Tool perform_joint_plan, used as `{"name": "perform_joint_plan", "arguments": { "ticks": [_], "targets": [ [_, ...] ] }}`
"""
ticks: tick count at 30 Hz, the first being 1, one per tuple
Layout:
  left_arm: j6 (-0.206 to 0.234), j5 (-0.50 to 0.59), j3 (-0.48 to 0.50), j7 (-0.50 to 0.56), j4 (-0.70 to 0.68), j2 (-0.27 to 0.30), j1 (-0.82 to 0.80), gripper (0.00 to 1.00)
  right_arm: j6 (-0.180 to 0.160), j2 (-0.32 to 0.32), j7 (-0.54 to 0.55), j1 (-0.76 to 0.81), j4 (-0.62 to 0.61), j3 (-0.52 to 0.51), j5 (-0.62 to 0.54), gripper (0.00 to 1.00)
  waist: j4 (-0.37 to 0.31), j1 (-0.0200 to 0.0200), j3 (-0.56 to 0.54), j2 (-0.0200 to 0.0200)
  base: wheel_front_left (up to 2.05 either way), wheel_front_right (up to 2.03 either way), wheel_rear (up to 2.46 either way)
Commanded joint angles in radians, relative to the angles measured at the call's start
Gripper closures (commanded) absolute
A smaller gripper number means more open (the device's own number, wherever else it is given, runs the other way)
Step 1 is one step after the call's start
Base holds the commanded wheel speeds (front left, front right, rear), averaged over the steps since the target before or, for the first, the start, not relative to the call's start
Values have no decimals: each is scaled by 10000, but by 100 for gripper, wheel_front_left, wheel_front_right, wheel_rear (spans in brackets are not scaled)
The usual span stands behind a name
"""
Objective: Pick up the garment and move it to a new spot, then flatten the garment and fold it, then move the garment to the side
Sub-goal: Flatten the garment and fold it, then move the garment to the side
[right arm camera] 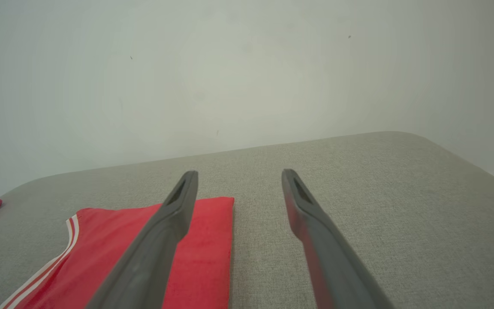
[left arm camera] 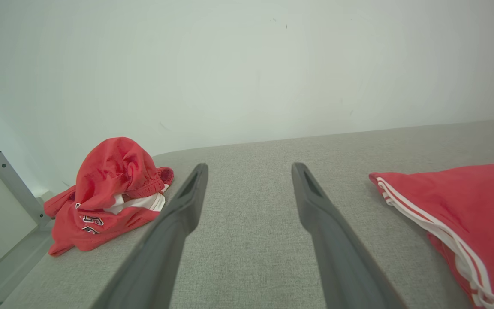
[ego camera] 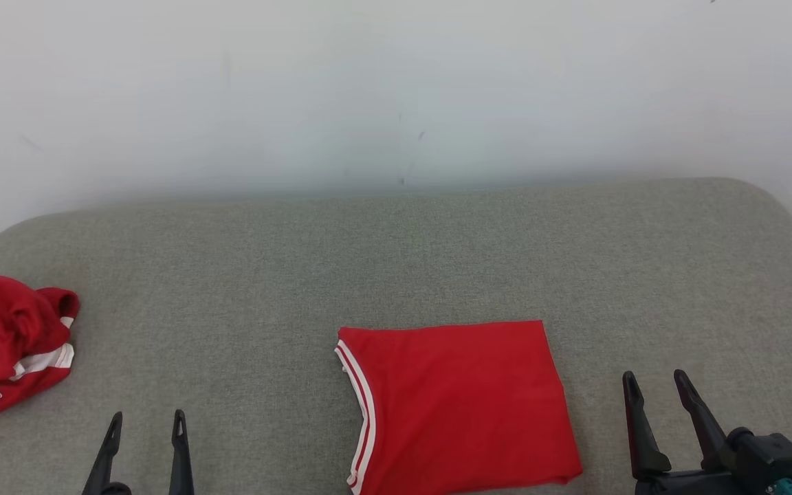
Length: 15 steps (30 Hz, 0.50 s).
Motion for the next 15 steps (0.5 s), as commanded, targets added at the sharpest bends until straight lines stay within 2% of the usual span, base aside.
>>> {"name": "perform_joint_plan", "arguments": {
  "ticks": [1, 5, 8, 15],
  "targets": [
    [-48, 3, -20, 131, -132, 54, 96, 0, -22, 55, 56, 61, -30, -30, -135, 0, 76, 0, -38, 0, 0, 0, 0],
    [-33, -58, -80, 435, -364, 86, 190, 0, -22, 108, 237, 53, -70, -77, -376, 0, 181, 0, -69, 0, 0, 0, 0],
    [-192, -186, -129, 551, -534, 134, 255, 0, -22, 164, 342, 92, -89, -57, -389, 0, 238, 0, -79, 0, 0, 0, 0],
    [-272, -544, 48, 511, -754, 273, 457, 0, -22, 284, 389, 160, -63, -84, -434, 0, 269, 0, -89, 0, 0, 0, 0]
  ]
}}
